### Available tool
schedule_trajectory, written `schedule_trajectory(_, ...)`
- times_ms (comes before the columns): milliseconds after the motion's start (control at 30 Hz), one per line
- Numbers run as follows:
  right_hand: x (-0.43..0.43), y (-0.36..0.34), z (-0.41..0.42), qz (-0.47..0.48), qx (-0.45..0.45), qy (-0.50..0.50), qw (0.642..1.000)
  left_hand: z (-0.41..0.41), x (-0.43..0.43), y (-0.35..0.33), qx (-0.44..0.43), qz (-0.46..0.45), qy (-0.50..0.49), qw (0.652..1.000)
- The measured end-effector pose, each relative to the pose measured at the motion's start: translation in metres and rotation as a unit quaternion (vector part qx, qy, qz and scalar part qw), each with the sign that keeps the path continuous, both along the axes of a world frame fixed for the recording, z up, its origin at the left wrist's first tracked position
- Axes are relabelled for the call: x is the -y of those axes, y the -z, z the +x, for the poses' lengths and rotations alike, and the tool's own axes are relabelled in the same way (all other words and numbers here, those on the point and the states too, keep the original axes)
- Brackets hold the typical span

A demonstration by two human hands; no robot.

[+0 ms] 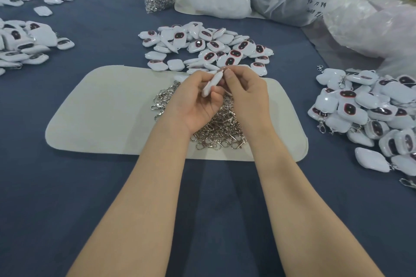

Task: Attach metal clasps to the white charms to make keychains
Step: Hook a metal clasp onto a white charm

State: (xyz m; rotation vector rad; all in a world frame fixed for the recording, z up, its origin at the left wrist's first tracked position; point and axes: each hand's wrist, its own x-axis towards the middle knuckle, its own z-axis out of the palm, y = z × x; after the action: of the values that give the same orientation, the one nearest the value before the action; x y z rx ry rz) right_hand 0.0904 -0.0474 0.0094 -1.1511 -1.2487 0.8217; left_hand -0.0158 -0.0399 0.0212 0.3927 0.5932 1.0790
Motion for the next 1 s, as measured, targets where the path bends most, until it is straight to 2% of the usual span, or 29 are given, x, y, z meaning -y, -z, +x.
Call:
schedule_trajectory(67,0.0,-0.001,-0.001,-0.002,-0.03,0.007,1.0,0.0,0.0,0.0,0.016,-0.011,0.005,1.0)
schedule_trajectory(167,-0.001,-0.001,-0.002,0.004,-0.042,0.04,0.998,0.002,0.001,0.001,-0.013,-0.009,0.002,1.0)
schedule_trajectory(433,0.001,0.002,-0.003,0.046,0.038,0.091,0.994,0.006,0.001,0.003,-0.116,0.003,-0.047,0.992)
schedule_trajectory(567,0.0,0.003,-0.002,0.065,0.055,0.11,0.99,0.007,0.0,0.003,-0.125,0.003,-0.055,0.991)
schedule_trajectory(733,-0.001,0.007,0.001,0.093,0.154,0.102,0.978,0.006,-0.002,0.007,-0.14,-0.003,-0.103,0.985)
schedule_trajectory(833,-0.003,0.01,0.002,0.091,0.21,0.088,0.97,0.006,-0.003,0.01,-0.235,0.044,-0.174,0.955)
schedule_trajectory(933,-0.005,0.012,0.003,0.088,0.245,0.068,0.963,0.007,-0.002,0.013,-0.386,0.14,-0.227,0.883)
schedule_trajectory(1000,-0.006,0.013,0.003,0.086,0.254,0.055,0.962,0.008,-0.001,0.013,-0.438,0.186,-0.247,0.844)
